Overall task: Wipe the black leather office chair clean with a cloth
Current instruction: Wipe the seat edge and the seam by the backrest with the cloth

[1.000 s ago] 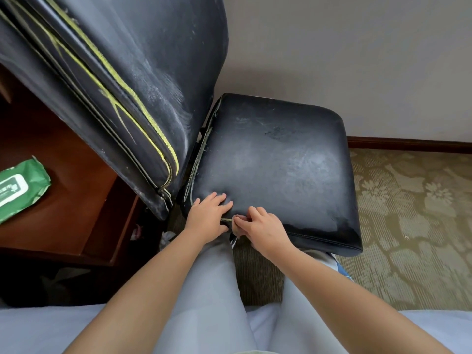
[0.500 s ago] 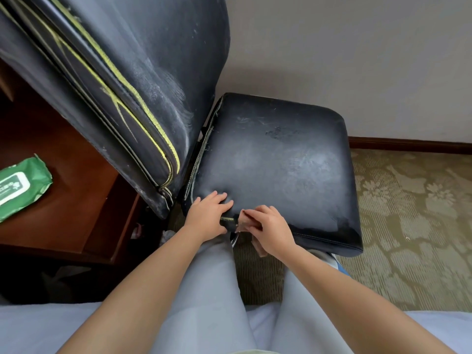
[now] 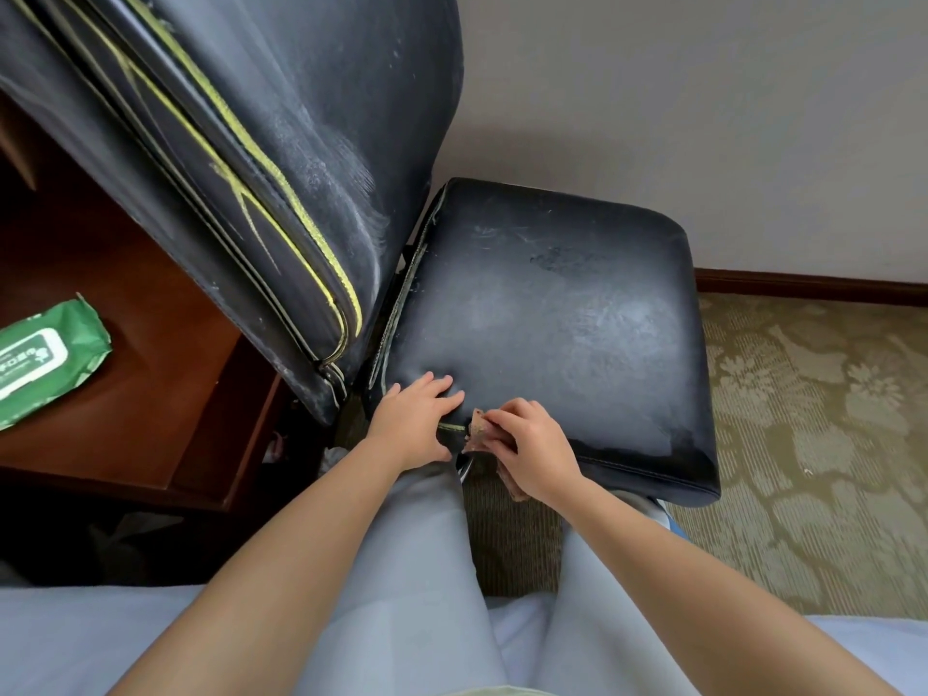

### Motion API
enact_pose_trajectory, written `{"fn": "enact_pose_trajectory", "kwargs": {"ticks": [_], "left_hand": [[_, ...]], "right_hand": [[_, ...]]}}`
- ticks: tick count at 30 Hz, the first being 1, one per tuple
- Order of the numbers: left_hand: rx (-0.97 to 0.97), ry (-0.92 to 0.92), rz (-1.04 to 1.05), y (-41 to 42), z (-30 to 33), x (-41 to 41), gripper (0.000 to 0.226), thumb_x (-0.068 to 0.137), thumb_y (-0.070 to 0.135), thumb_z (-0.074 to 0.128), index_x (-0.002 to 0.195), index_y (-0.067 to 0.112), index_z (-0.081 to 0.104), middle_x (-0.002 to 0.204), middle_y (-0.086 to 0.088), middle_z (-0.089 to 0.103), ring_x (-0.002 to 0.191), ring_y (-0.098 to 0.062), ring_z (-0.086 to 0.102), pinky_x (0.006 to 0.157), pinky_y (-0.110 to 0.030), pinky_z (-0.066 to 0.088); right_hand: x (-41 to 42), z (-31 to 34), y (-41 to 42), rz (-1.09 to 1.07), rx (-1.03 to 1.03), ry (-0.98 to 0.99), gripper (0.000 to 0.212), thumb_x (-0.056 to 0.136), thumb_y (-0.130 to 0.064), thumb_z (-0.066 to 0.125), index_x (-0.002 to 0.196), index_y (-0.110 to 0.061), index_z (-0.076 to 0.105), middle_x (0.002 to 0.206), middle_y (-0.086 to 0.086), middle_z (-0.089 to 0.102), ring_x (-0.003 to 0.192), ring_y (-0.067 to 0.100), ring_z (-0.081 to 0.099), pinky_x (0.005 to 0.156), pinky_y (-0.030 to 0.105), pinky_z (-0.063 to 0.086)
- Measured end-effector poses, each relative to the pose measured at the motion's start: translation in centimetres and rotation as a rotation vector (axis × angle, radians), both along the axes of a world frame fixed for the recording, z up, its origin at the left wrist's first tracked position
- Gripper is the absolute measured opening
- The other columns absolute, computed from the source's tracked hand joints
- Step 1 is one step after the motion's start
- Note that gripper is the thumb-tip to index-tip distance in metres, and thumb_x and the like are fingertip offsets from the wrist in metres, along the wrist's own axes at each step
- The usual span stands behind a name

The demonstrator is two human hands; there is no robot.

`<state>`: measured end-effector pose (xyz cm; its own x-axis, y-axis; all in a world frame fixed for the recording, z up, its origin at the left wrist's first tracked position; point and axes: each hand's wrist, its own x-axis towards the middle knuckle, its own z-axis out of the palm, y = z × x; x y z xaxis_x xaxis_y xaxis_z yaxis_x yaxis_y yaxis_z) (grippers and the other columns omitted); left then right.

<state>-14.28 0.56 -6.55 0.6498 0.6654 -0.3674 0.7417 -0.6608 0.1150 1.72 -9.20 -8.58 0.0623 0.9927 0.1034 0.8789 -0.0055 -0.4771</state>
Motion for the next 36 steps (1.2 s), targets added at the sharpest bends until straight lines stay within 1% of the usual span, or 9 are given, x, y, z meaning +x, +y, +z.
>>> {"fn": "enact_pose_trajectory", "kwargs": {"ticks": [5,9,20,24,27,29,32,34,36], "left_hand": [[-0.007,0.006,-0.012,0.0,0.0,-0.2,0.088,0.082,0.045,0.069,0.152,0.029,0.018,0.161,0.004,0.01,0.148,-0.019,0.005,0.117,-0.046,0.014],[-0.001,0.0,-0.01,0.0,-0.1,-0.2,0.088,0.083,0.045,0.068,0.152,0.029,0.018,0.161,0.004,0.009,0.148,-0.019,0.005,0.117,-0.047,0.013],[-0.013,-0.011,-0.014,0.1,-0.2,-0.3,0.09,0.081,0.051,0.067,0.153,0.029,0.018,0.161,0.005,0.009,0.148,-0.018,0.004,0.117,-0.046,0.013],[-0.009,-0.014,-0.014,0.0,-0.3,-0.4,0.09,0.081,0.051,0.067,0.153,0.029,0.017,0.161,0.004,0.008,0.148,-0.018,0.003,0.117,-0.046,0.012],[-0.013,0.004,-0.028,0.2,-0.1,-0.4,0.091,0.081,0.051,0.067,0.153,0.029,0.016,0.161,0.004,0.007,0.148,-0.018,0.003,0.117,-0.046,0.012],[-0.018,0.006,-0.033,0.3,0.0,-0.4,0.091,0.081,0.051,0.068,0.153,0.029,0.016,0.161,0.004,0.007,0.148,-0.018,0.003,0.117,-0.045,0.012],[-0.024,0.004,-0.032,0.3,-0.1,-0.5,0.091,0.081,0.05,0.068,0.153,0.029,0.016,0.161,0.005,0.006,0.148,-0.018,0.003,0.117,-0.045,0.012],[-0.015,0.002,-0.03,0.3,-0.2,-0.6,0.092,0.081,0.051,0.068,0.153,0.03,0.016,0.161,0.005,0.006,0.148,-0.017,0.002,0.117,-0.044,0.012],[-0.013,0.001,-0.03,0.3,-0.2,-0.5,0.091,0.081,0.051,0.067,0.153,0.029,0.016,0.161,0.005,0.006,0.148,-0.017,0.002,0.117,-0.045,0.012]], "right_hand": [[0.9,-0.1,-0.4,0.085,0.027,-0.081,0.033,0.071,-0.015,0.079,0.103,-0.018,0.072,0.093,-0.001,0.063,0.079,0.024,0.055,0.062,0.038,0.05],[0.6,-0.1,-0.1,0.1,0.084,-0.134,0.033,0.063,-0.017,0.085,0.093,-0.022,0.075,0.087,-0.003,0.062,0.076,0.024,0.056,0.058,0.033,0.045],[1.3,-1.1,-0.9,0.169,0.158,-0.109,0.029,0.069,-0.013,0.083,0.095,-0.021,0.074,0.084,-0.001,0.059,0.067,0.02,0.05,0.055,0.026,0.042],[0.1,-1.1,0.8,0.205,0.177,-0.173,0.023,0.071,-0.013,0.08,0.092,-0.02,0.074,0.081,0.0,0.058,0.068,0.023,0.051,0.051,0.03,0.044],[0.1,-0.7,1.3,0.266,0.219,-0.246,0.012,0.08,-0.022,0.066,0.09,-0.022,0.072,0.087,-0.001,0.059,0.079,0.023,0.055,0.058,0.032,0.047],[0.9,-0.9,0.5,0.29,0.249,-0.277,0.015,0.084,-0.026,0.059,0.092,-0.023,0.072,0.094,-0.001,0.061,0.088,0.022,0.058,0.066,0.033,0.05],[1.9,-1.4,-0.4,0.302,0.246,-0.311,0.022,0.074,-0.021,0.078,0.095,-0.025,0.073,0.109,0.003,0.063,0.107,0.026,0.058,0.083,0.035,0.05],[1.7,-1.3,0.1,0.302,0.222,-0.318,0.023,0.069,-0.019,0.081,0.09,-0.025,0.074,0.117,0.007,0.063,0.115,0.031,0.057,0.093,0.039,0.047],[1.3,-1.0,1.1,0.313,0.186,-0.279,0.023,0.067,-0.016,0.082,0.088,-0.023,0.074,0.117,0.01,0.065,0.113,0.033,0.059,0.092,0.044,0.05]]}}
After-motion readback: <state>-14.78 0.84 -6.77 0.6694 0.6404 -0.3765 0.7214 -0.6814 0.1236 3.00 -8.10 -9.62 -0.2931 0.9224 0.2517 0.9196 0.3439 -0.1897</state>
